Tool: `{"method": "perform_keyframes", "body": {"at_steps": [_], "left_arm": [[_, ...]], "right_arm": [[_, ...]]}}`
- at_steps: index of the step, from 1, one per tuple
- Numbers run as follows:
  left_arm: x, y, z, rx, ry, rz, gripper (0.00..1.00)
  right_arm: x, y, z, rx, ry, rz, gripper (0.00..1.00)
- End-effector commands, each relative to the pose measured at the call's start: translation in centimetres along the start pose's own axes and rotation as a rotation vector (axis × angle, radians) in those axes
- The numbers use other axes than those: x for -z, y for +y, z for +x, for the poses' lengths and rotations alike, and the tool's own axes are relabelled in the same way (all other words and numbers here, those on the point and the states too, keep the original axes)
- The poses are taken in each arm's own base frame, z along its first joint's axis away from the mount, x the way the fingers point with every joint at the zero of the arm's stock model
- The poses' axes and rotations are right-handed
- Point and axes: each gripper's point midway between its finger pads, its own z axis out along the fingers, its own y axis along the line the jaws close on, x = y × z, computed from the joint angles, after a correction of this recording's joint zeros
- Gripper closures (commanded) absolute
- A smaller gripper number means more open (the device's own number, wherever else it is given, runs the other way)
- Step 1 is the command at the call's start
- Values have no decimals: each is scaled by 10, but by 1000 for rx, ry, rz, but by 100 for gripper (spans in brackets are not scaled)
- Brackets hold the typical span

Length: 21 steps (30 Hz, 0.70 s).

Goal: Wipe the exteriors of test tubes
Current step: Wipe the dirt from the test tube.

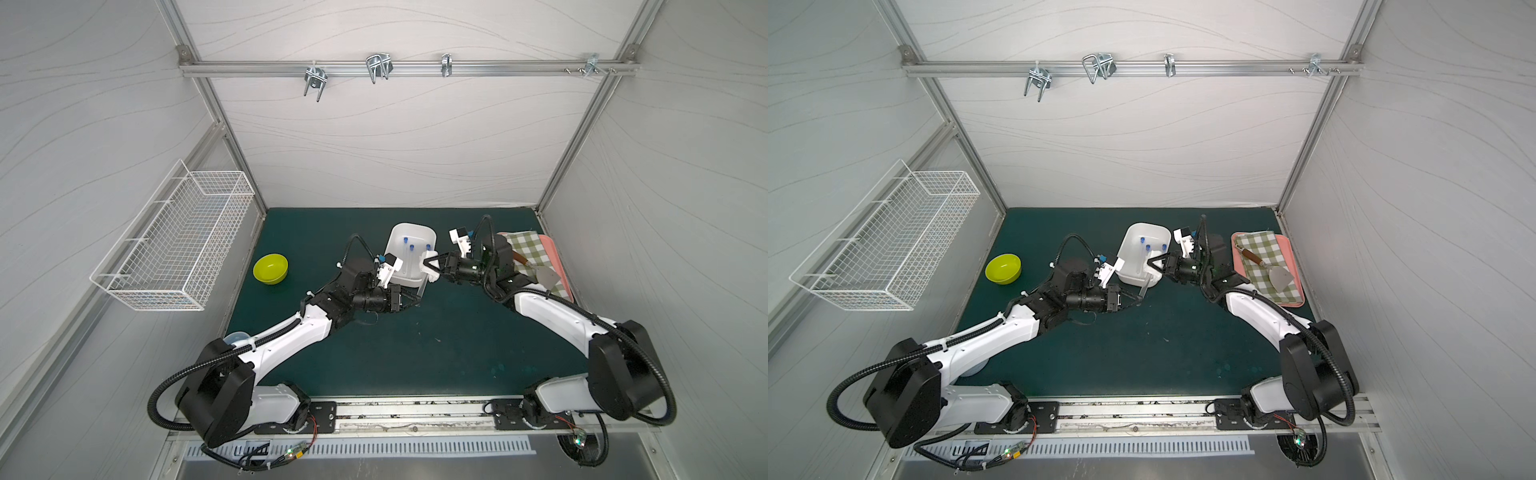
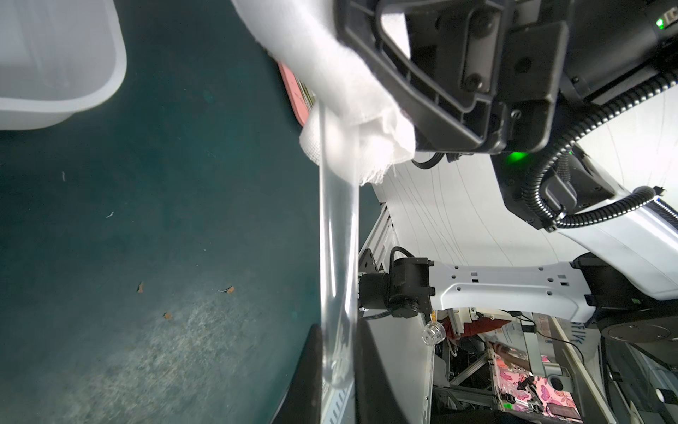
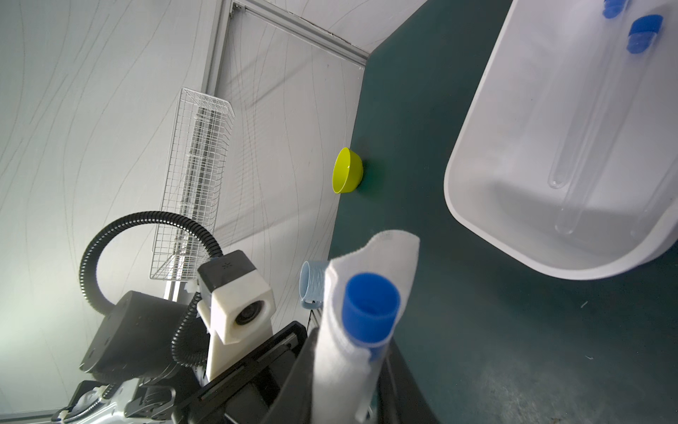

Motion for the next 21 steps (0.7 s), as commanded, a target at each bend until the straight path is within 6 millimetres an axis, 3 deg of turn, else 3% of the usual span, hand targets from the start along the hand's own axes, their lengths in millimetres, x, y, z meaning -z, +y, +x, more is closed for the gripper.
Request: {"method": "perform_keyframes", "body": {"at_steps": [1,7,12,16,21], "left_arm": [[2,-22,-9,-64,-12,67,90],[1,-23,-17,-67,-27,68,90],[1,-23,-18,-65,-28,67,90],[3,-23,-18,-64,-26,65,90],[3,-18,-11,-50,-14,57,90]], "right_arm": [[1,-2,25,15,4,46,75],[-4,8,78,-6,62,44,75],[-6,1,91,-21,64,60,75],[-8,-5,74,-12,44,68,75],[-7,-8,21,7,-10,47,75]]}}
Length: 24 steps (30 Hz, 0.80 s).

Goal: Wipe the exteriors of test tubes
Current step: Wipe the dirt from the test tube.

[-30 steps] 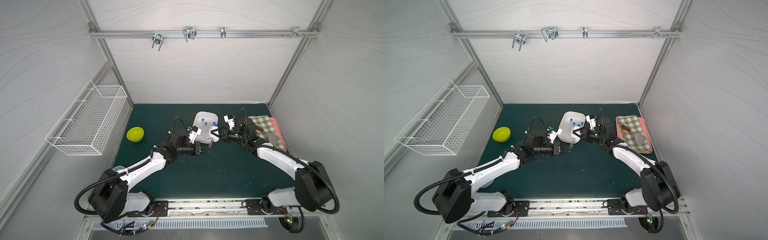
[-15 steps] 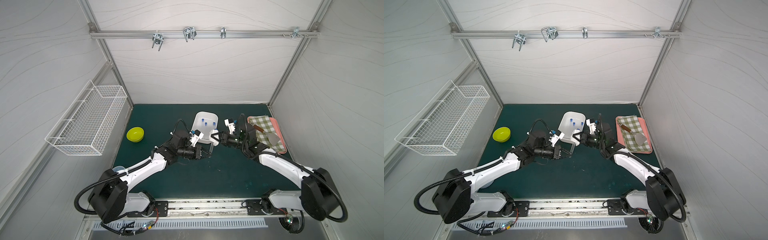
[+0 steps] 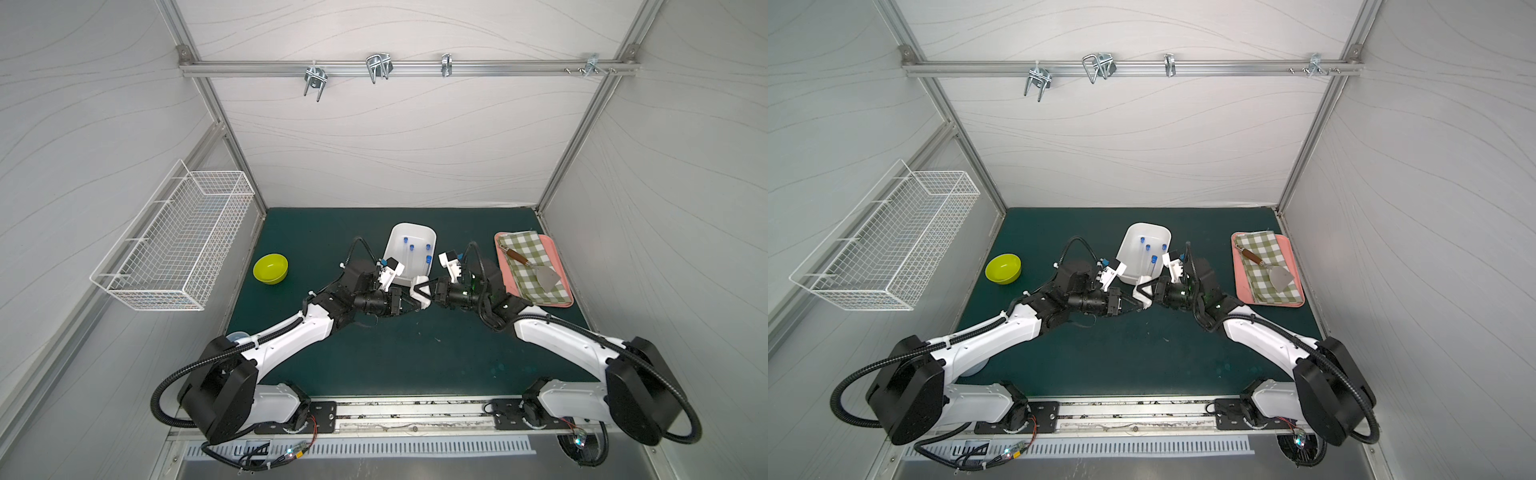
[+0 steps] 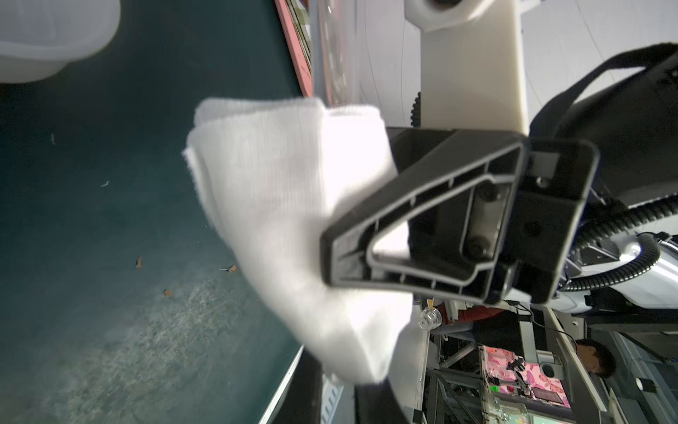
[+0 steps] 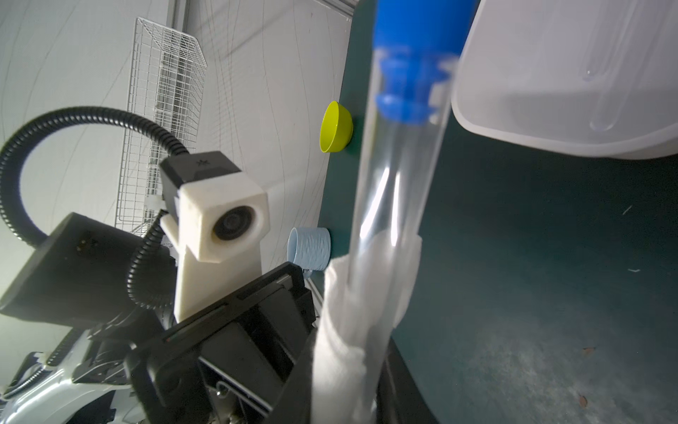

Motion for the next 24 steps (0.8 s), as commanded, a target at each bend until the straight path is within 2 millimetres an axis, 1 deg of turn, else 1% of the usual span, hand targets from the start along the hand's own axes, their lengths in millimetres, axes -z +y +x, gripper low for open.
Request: {"method": "perform_keyframes", "body": {"at_steps": [1,4,5,7,9,12,14,19,21,24], "left_arm": [[7,-25,-15,-71,-43,71,90],[8,-26,-14,-71,-47,75,90],[8,-27,-15,-73,-48,75,90],[9,-27,-15,-77,-48,72,90],[9,-28,-15,-82,-48,72,90],[7,-28,-17,-81,-47,71,90],[6,-27,-18,-82,-44,71,90],[6,-27,-22,-89,-51,68,90],[6,-26,-23,-88,-54,67,90],[8,-26,-24,-89,-59,67,90]], "right_arm": [[3,-7,-42,25,-59,12,75],[4,-6,-66,32,-71,-2,75],[4,-7,-70,30,-75,-3,75],[2,-5,-74,32,-78,-11,75],[-1,-3,-69,30,-68,-18,75],[-7,-6,-50,18,-35,-11,75],[-10,-7,-34,6,-16,-6,75],[-14,1,18,5,44,11,75],[-15,2,34,3,64,18,75],[-13,-1,47,-10,71,28,75]]}}
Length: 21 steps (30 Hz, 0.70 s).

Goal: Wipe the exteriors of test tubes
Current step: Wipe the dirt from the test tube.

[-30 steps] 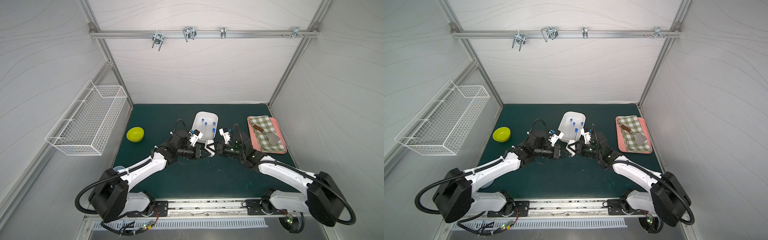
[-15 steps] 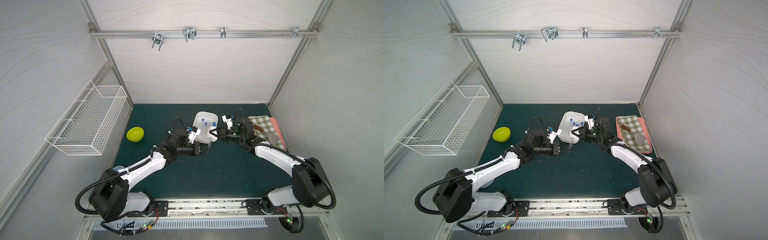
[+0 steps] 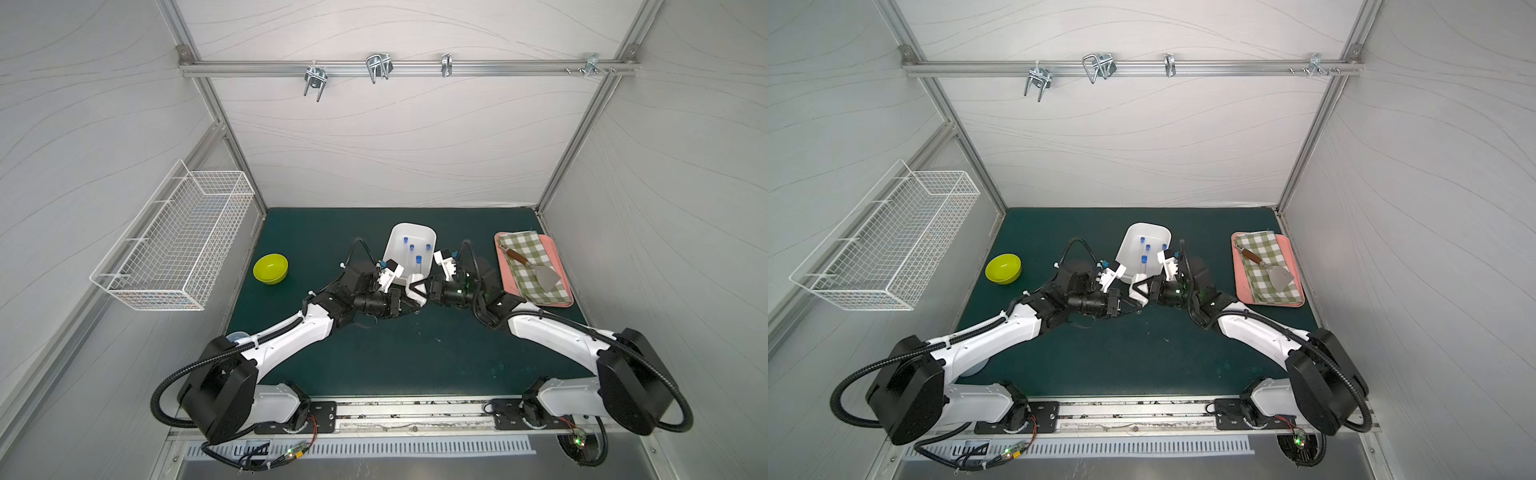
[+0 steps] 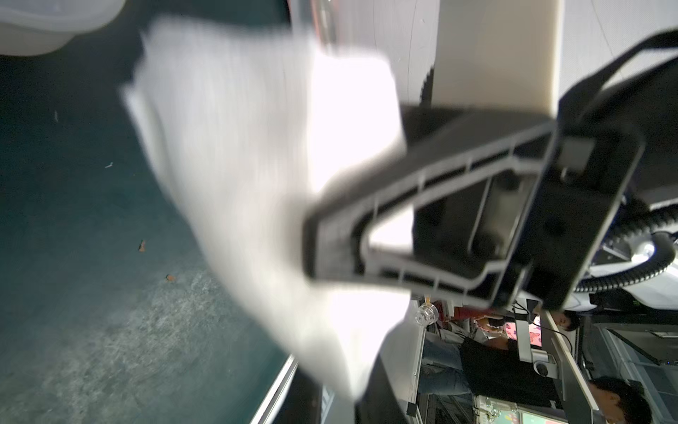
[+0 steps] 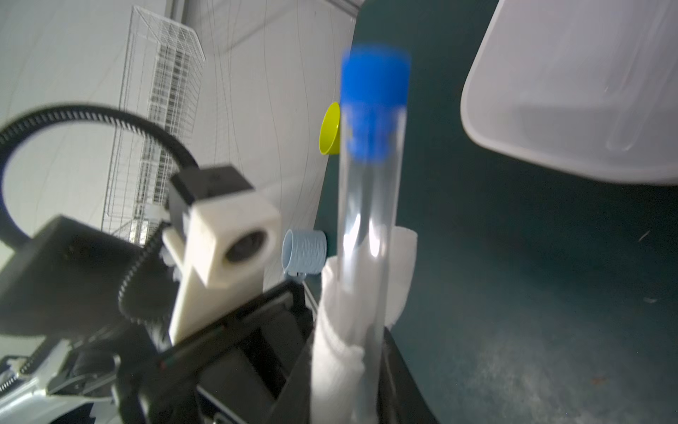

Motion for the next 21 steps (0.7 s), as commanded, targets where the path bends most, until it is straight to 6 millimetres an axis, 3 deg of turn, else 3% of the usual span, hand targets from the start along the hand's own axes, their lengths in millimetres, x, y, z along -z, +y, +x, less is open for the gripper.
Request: {"method": "perform_keyframes", "body": {"at_steps": [1,6,16,21], "left_arm": [[8,-31,-28,-115,-83,76,90],[11,-30,-26,-112,-87,71,90],[14,-24,-17,-93,-84,63,90],[15,-24,-17,-96,-89,61,90]], "right_arm": [[2,-10,17,-45,18,41,75],[6,-16,1,-45,-4,44,75],[10,-17,-94,3,-91,7,75],[8,-16,-109,15,-104,1,75]]}}
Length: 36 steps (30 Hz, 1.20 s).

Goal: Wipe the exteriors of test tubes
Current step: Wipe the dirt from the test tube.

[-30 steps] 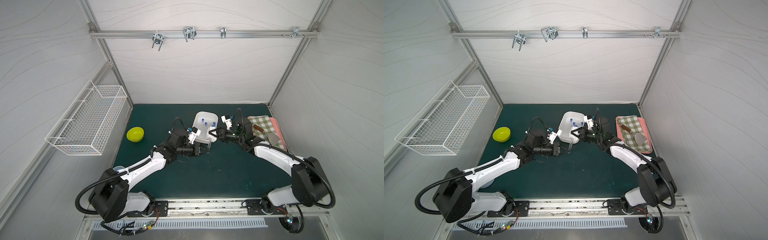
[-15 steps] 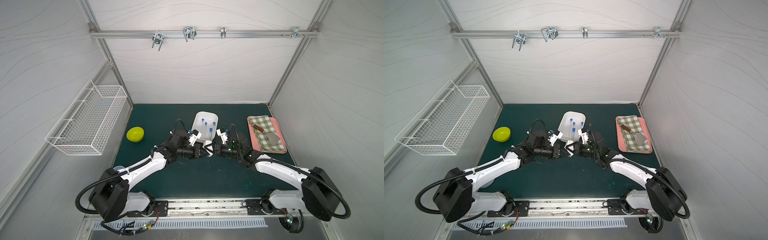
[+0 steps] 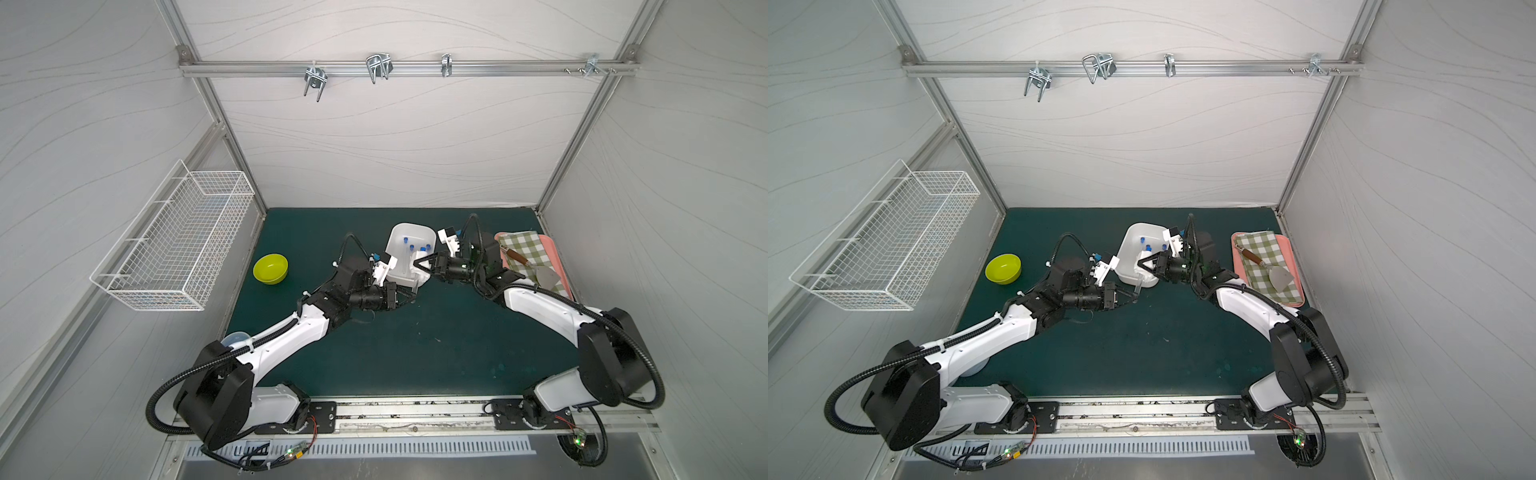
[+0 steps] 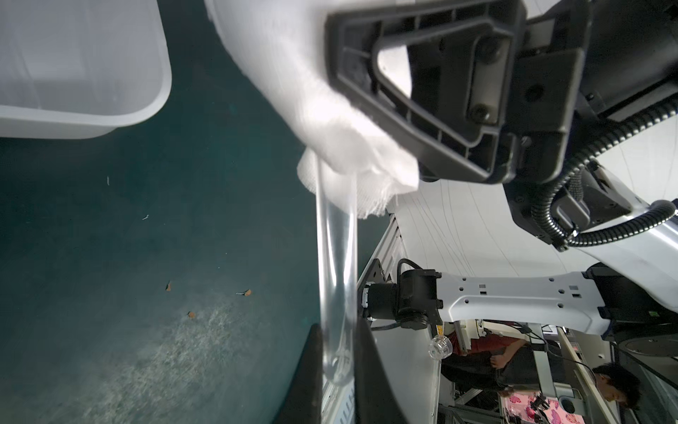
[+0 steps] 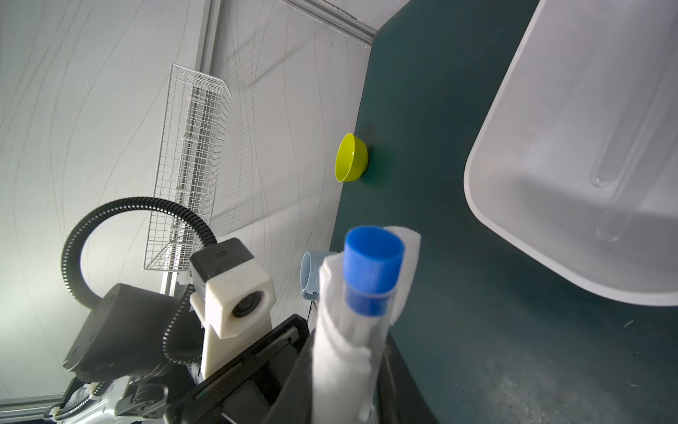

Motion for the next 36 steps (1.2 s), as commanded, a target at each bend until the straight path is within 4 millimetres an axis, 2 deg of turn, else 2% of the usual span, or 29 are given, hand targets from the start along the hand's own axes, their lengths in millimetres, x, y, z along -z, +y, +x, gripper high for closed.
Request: {"method": "perform_keyframes", "body": {"at_steps": [1,6,16,20,23,27,36], "left_arm": [[6,-21,2,-45,11,70,90],[6,-20,2,-47,9,63,90],[6,-19,-9,-43,-10,66,90],[7,-18,-11,-41,-12,64,90],[7,-16,-12,-35,-10,61,90],[8,-18,-12,-37,-8,66,90],[13,-15,-2,-18,-1,62,90]], "right_arm": [[3,-15,-22,17,-63,53,75],[1,-15,-10,-9,-40,34,75],[-4,8,69,-4,53,48,75],[-3,3,86,-26,63,62,75],[-3,-1,91,-39,74,62,75],[-5,-3,82,-21,70,75,75],[-12,-19,-3,-17,2,40,75]]}}
